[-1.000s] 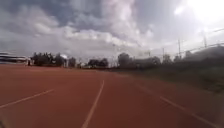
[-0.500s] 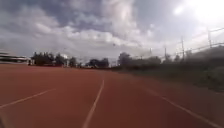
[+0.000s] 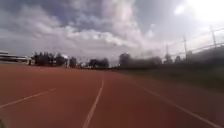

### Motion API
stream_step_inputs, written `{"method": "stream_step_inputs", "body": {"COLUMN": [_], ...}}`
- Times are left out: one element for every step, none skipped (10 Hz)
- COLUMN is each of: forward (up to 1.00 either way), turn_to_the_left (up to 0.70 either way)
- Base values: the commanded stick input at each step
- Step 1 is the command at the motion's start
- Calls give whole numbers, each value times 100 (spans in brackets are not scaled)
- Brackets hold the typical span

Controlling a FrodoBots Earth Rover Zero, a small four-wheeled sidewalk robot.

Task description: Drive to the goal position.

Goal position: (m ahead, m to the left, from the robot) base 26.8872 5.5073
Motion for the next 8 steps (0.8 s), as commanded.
{"method": "stream_step_inputs", "body": {"forward": [70, 70, 70, 70, 70, 70, 70, 70], "turn_to_the_left": [0, 0, 0, 0, 0, 0, 0, 0]}}
